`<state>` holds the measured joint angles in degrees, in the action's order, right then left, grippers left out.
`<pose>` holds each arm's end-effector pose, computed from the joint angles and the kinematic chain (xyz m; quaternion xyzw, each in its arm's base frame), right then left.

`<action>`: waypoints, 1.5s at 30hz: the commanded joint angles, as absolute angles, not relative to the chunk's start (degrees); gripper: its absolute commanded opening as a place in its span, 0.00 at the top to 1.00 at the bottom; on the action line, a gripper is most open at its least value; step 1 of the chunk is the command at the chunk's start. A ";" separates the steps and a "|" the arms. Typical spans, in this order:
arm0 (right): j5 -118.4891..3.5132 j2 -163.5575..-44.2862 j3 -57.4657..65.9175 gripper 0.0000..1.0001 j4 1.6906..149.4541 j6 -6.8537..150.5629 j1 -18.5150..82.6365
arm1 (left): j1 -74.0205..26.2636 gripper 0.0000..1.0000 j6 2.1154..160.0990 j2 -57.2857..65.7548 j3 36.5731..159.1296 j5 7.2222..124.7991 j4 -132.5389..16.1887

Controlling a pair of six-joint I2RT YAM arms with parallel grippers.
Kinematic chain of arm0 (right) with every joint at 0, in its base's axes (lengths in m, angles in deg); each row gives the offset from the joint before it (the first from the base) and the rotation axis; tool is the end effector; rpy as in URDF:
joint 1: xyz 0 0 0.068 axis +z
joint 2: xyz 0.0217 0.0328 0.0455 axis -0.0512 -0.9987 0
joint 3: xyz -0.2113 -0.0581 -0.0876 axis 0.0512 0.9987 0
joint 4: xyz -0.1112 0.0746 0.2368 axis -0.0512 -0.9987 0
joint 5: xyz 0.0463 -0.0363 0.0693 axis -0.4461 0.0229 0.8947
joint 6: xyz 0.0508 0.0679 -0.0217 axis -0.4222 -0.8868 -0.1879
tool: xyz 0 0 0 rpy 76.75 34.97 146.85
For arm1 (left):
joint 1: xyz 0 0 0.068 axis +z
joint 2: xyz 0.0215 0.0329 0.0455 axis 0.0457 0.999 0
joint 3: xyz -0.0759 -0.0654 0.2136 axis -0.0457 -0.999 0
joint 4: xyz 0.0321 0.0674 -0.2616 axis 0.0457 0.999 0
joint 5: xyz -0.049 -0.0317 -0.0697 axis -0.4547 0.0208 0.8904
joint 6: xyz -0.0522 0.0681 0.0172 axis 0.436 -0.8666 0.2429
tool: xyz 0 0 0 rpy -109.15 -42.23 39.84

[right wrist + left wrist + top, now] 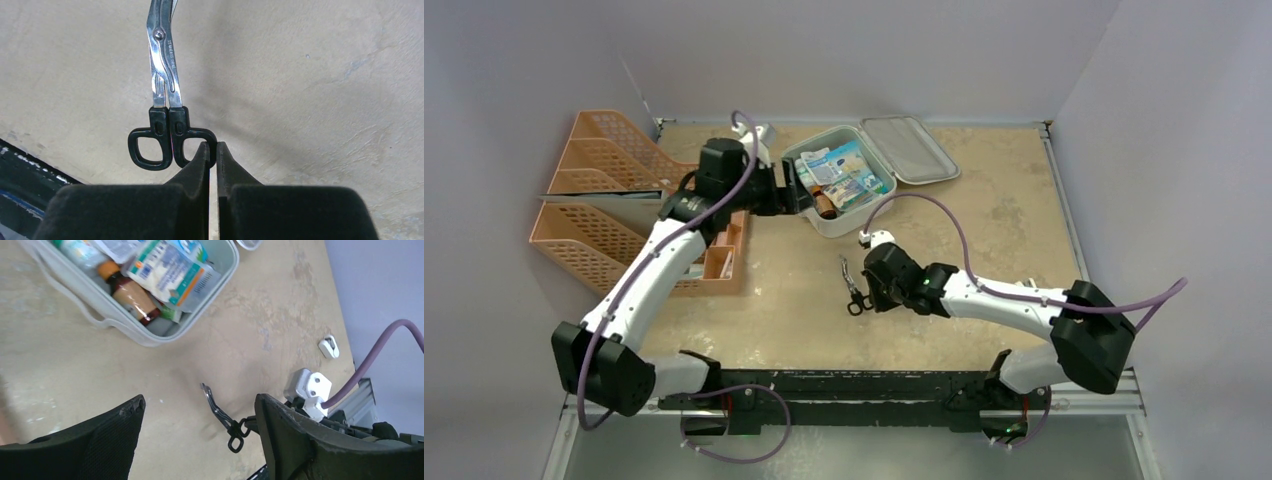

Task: Organize the medicine kit
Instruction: Pick up the scissors from the center of the board, then place the scissors in the medicine box.

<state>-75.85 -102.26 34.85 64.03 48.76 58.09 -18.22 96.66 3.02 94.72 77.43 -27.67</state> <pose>0.1988 0.2603 0.1310 -0.1684 0.9101 0.1852 0.3303 0.3100 -0.1460 0.2861 0.0330 0.8713 -0.3270 0.3645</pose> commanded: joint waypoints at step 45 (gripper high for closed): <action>-68.29 -153.65 -41.73 0.98 45.64 85.45 30.68 | -14.87 0.15 76.71 -14.29 81.62 74.17 -23.22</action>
<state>-65.84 -154.17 -38.16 46.93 84.65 31.12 -15.03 77.41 -13.96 80.84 72.99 -22.05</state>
